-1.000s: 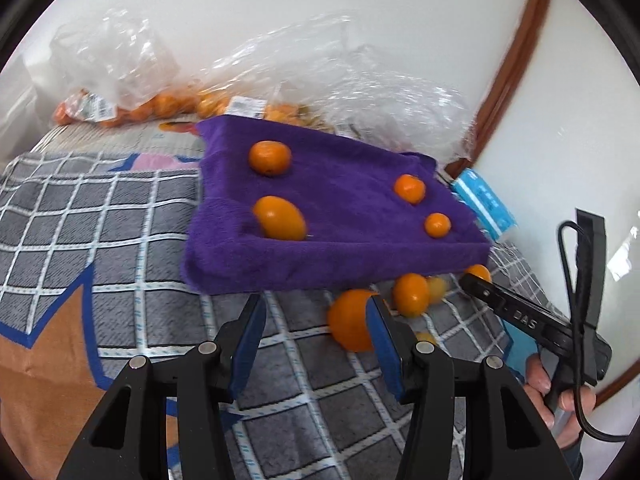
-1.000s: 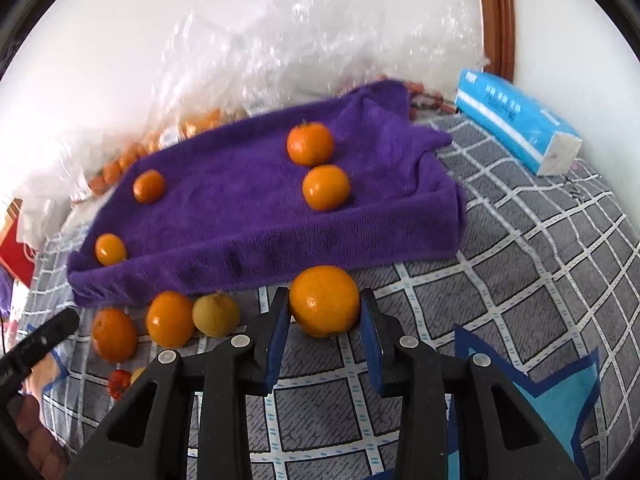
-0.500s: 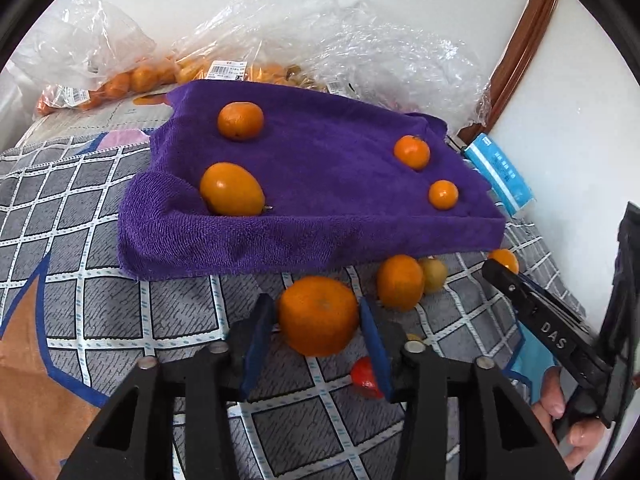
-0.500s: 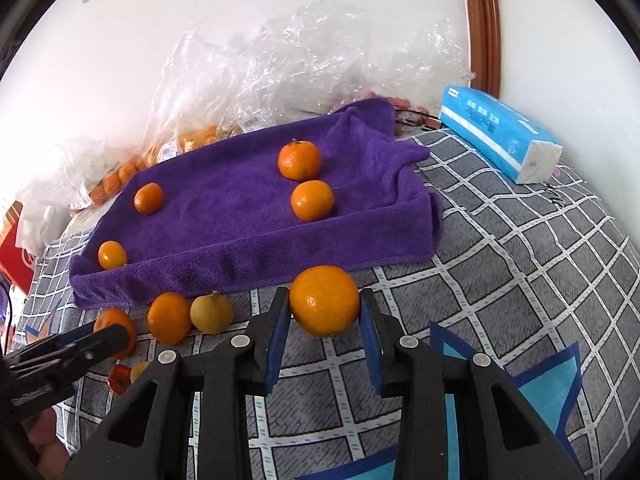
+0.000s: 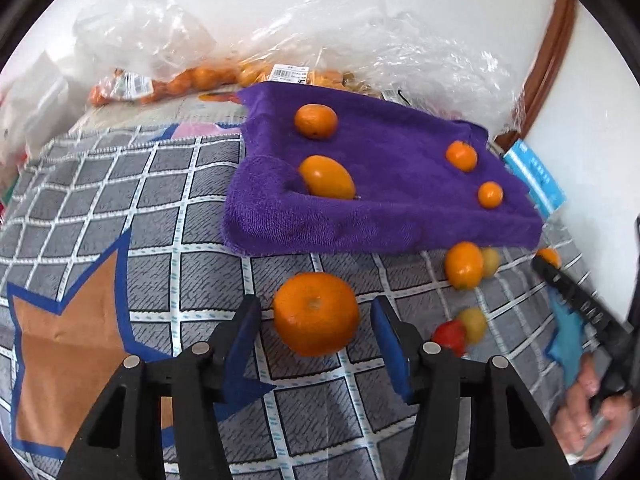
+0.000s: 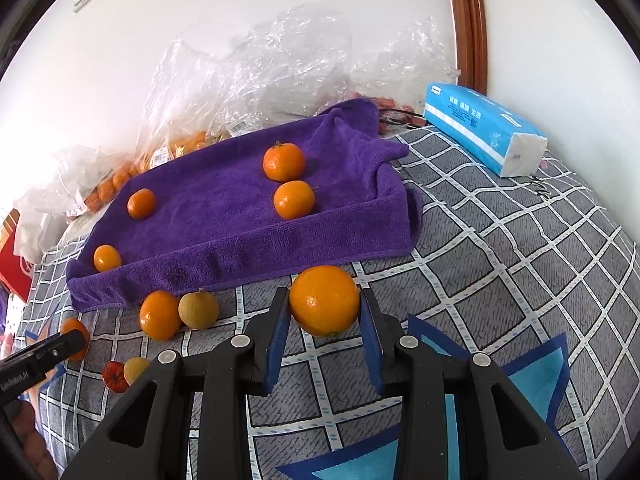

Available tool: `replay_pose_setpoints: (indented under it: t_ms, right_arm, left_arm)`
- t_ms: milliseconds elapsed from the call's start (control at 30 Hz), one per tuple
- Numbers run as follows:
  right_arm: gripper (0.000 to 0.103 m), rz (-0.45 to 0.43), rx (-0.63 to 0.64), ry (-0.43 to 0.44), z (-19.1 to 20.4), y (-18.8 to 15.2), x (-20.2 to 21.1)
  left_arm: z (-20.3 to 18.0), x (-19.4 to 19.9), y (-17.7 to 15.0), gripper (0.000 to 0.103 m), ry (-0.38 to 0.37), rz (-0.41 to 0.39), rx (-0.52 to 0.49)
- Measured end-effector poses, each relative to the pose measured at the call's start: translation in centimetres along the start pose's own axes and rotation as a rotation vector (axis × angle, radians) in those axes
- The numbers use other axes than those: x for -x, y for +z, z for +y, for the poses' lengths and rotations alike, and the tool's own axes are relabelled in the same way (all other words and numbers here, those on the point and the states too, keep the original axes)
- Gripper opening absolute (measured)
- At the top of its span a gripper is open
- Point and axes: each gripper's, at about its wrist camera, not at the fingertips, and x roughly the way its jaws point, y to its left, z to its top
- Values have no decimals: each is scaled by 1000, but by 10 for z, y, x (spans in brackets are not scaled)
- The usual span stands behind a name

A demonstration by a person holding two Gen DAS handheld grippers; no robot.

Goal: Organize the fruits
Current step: 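Lift both held fruits and carry them over the purple towel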

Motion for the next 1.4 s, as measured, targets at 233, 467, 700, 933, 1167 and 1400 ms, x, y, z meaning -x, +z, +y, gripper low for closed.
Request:
replay_pose_setpoints:
  t_ms: [233, 467, 700, 933, 1167, 1400]
  right_arm:
    - [34, 1, -23, 15, -4, 0, 1]
    - [34, -31, 11, 21, 3, 0, 7]
    - [34, -72, 53, 43, 12, -1, 16]
    - [34, -98, 72, 73, 17, -3, 21]
    - [34, -119, 83, 103, 20, -4, 26]
    - [34, -167, 99, 157, 24, -7, 36]
  left_arm:
    - [4, 3, -2, 39, 6, -25, 11]
    - [16, 17, -4, 39, -105, -106, 66]
    - [11, 25, -5, 39, -132, -152, 49]
    - [11, 32, -7, 39, -143, -181, 50]
    - [11, 36, -8, 39, -170, -200, 53]
    - [14, 41, -8, 39, -186, -222, 68]
